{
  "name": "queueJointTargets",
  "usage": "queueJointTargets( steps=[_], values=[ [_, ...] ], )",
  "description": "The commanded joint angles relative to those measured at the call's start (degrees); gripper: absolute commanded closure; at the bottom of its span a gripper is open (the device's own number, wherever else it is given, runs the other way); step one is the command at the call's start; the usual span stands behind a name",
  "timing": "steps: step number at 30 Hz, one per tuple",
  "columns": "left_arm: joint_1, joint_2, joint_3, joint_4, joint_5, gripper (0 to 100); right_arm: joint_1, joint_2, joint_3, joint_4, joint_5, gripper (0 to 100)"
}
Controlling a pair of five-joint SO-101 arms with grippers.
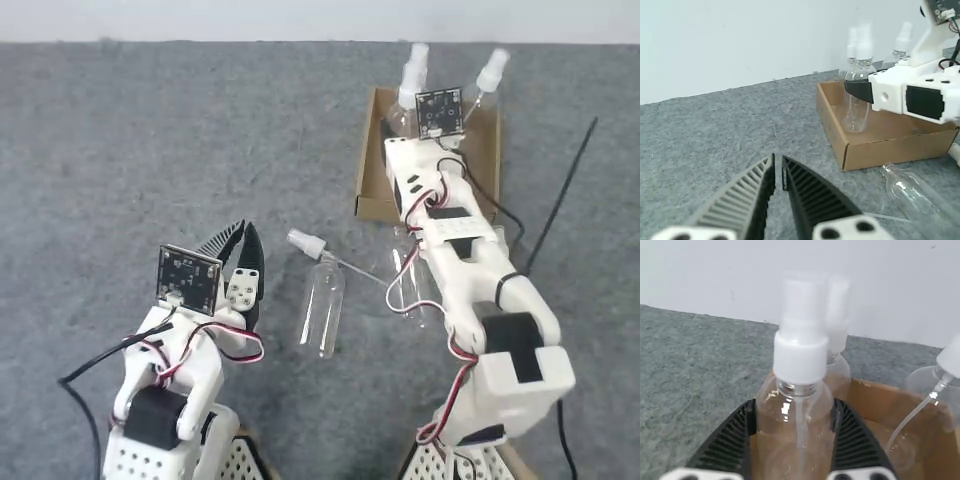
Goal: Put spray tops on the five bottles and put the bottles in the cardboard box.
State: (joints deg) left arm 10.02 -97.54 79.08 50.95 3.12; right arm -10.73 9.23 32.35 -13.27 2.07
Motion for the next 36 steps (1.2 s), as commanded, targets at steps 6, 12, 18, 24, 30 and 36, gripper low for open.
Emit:
queueJointTargets(
  steps=[6,12,18,24,30,36],
  values=[
    [-0.4,-0.9,-0.4,-1.4,-0.4,99,-0.4,2.5,-0.8,-1.9,-0.8,99.3],
    [-0.4,-0.9,-0.4,-1.4,-0.4,99,-0.3,3.5,-0.7,-1.9,-0.8,99.3],
    [-0.4,-0.9,-0.4,-1.5,-0.4,99,-0.3,3.6,-0.4,-1.5,-0.8,99.3],
    [-0.6,-0.9,-0.4,-1.6,-0.4,99,-0.3,3.6,-0.4,-1.5,-0.5,99.1],
    [-0.6,-0.9,-0.4,-1.6,-0.4,99,-0.4,3.6,-0.4,-1.5,-0.4,99.1],
    [-0.6,-0.9,-0.4,-1.7,-0.4,99,-0.5,3.6,-0.4,-1.4,-0.4,99.1]
  ],
)
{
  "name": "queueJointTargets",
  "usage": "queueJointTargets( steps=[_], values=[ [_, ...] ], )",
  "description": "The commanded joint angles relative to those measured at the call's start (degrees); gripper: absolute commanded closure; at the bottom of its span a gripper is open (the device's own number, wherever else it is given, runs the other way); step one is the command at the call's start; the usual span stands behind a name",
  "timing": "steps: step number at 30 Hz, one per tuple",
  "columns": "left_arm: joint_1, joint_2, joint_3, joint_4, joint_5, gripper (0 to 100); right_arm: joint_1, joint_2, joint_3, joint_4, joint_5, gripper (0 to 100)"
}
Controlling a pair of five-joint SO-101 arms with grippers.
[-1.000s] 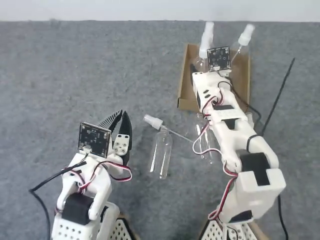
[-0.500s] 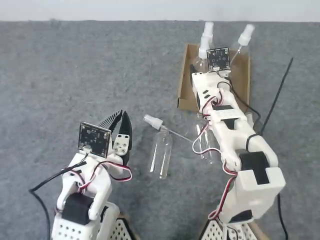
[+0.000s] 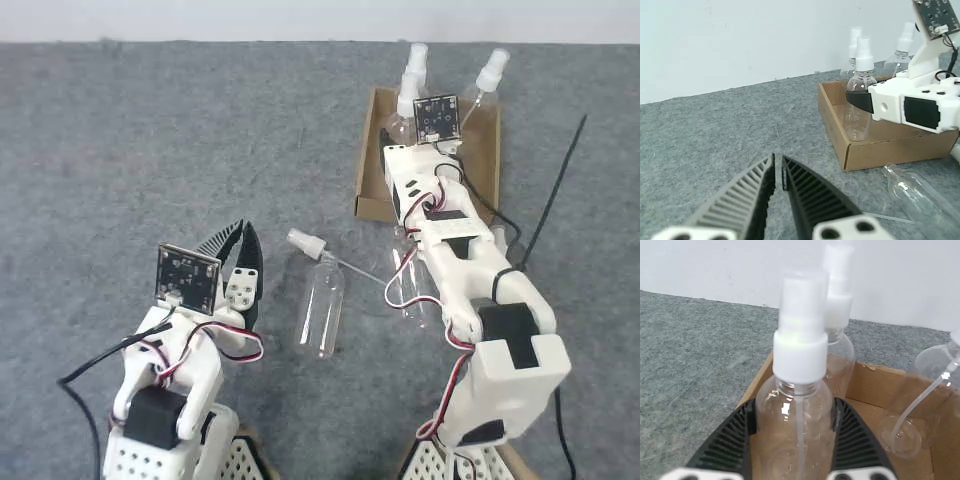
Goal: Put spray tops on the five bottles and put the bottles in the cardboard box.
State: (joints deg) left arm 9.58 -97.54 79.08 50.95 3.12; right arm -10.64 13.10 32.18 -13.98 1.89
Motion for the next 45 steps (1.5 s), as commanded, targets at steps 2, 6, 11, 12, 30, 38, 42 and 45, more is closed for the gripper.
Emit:
queueJointTargets(
  steps=[2,6,11,12,30,38,42,45],
  values=[
    [-0.2,-0.9,-0.4,-1.7,-0.4,99,-0.6,-0.3,-0.2,-0.7,-0.2,99.1],
    [-0.2,-0.9,-0.4,-1.7,-0.4,99,-0.6,-0.3,-0.2,-0.7,-0.2,99.1],
    [-0.2,-0.9,-0.4,-1.7,-0.4,99,-0.7,-0.6,0.8,-0.7,-0.2,91.6],
    [-0.2,-0.9,-0.4,-1.7,-0.4,99,-0.7,-0.7,1.1,-0.7,-0.2,90.1],
    [-0.2,-0.9,-0.4,-1.7,-0.4,99,-0.8,-0.8,1.1,-0.7,-0.2,74.1],
    [-0.2,-0.9,-0.4,-1.7,-0.4,99,-0.8,-0.8,1.0,-0.7,-0.2,73.6],
    [-0.2,-0.9,-0.4,-1.7,-0.4,99,-0.8,-1.1,0.9,-0.7,-0.2,73.6],
    [-0.1,-0.9,-0.4,-1.7,-0.4,99,-0.8,-3.2,0.7,-0.7,-0.2,73.6]
  ],
)
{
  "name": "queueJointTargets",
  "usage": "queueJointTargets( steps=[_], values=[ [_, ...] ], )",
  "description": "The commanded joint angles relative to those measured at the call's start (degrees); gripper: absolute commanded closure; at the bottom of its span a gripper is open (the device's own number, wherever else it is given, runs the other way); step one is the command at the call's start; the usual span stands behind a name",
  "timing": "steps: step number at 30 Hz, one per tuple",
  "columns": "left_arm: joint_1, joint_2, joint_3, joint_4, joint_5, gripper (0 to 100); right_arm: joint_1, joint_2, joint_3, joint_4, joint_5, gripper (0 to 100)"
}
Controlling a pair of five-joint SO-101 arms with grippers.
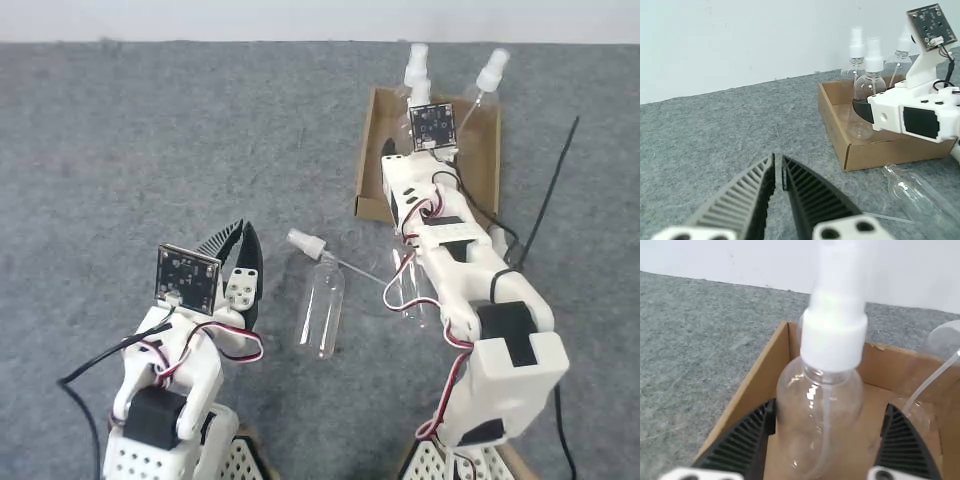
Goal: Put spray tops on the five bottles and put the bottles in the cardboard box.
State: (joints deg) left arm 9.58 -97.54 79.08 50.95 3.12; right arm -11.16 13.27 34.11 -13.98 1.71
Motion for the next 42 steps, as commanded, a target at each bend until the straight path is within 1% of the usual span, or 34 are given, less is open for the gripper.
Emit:
queueJointTargets(
  steps=[1,6,11,18,23,30,35,39,42],
  values=[
    [-0.1,-0.9,-0.4,-1.7,-0.4,99,-0.3,-4.3,-1.2,-0.6,0.0,73.7],
    [-0.1,-0.9,-0.4,-1.7,-0.4,99,-1.0,-7.4,-2.2,3.6,0.0,73.5],
    [-0.2,-0.9,-0.4,-1.7,-0.4,99,-1.9,-8.1,-2.5,4.0,-0.2,73.5],
    [-0.2,-0.9,-0.4,-1.7,-0.4,99,-1.4,-10.8,-3.4,4.4,-0.1,73.5],
    [-0.2,-0.9,-0.4,-1.7,-0.4,99,-1.5,-17.5,-3.8,12.3,-0.4,73.6],
    [-0.1,-0.9,-0.4,-1.7,-0.4,99,-2.8,-31.0,-3.4,33.8,-0.4,73.7],
    [-0.2,-0.9,-0.4,-1.7,-0.4,99,-5.6,-38.5,-3.3,53.8,-0.1,73.8],
    [0.1,-0.9,0.1,-1.8,-0.4,99,-10.6,-39.3,-3.3,69.4,-0.5,73.8],
    [0.2,-0.9,0.3,-1.8,-0.4,99,-12.7,-38.2,-3.1,75.2,-0.7,73.8]
  ],
)
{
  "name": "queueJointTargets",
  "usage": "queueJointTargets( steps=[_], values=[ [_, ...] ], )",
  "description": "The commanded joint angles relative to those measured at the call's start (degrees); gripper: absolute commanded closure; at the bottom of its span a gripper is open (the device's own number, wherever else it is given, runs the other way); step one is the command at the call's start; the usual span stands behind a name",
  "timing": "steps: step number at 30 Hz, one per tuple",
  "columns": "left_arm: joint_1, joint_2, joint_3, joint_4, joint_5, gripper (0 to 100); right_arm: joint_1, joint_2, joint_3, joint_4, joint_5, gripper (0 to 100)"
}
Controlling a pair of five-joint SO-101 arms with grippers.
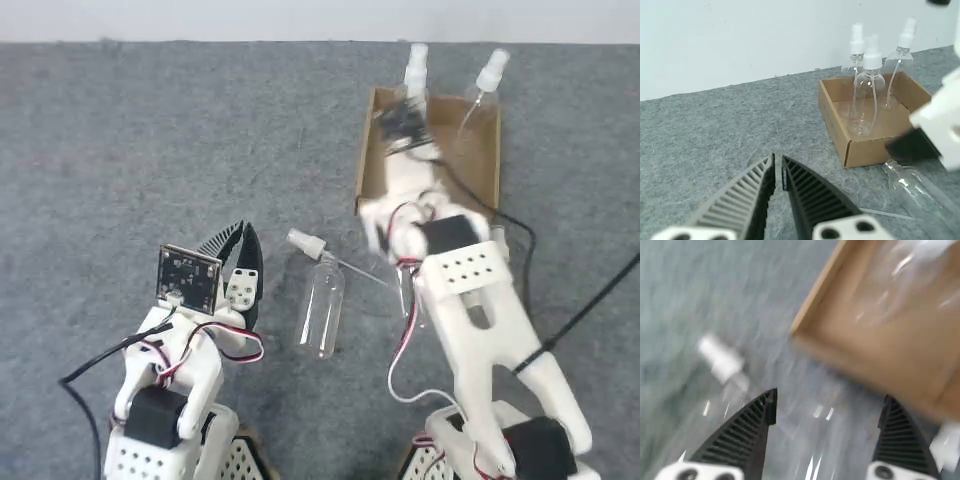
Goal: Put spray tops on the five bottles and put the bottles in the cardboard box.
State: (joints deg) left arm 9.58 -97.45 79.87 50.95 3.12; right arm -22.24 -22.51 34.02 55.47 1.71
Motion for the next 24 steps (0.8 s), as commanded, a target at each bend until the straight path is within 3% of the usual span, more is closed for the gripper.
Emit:
queueJointTargets(
  steps=[1,6,18,24],
  values=[
    [0.2,-1.0,-0.5,-1.9,-0.4,99,-1.5,-1.8,-2.8,6.3,-1.7,73.8],
    [0.0,-1.0,-0.4,-2.2,-0.4,99,0.6,5.0,-1.8,2.4,-8.4,73.8],
    [-0.2,-1.0,-0.4,-2.2,-0.4,99,2.5,18.4,-1.7,2.1,-8.4,74.8],
    [-0.1,-0.5,-0.4,-2.2,-0.4,99,5.5,18.3,-0.9,2.1,-6.6,94.7]
  ],
)
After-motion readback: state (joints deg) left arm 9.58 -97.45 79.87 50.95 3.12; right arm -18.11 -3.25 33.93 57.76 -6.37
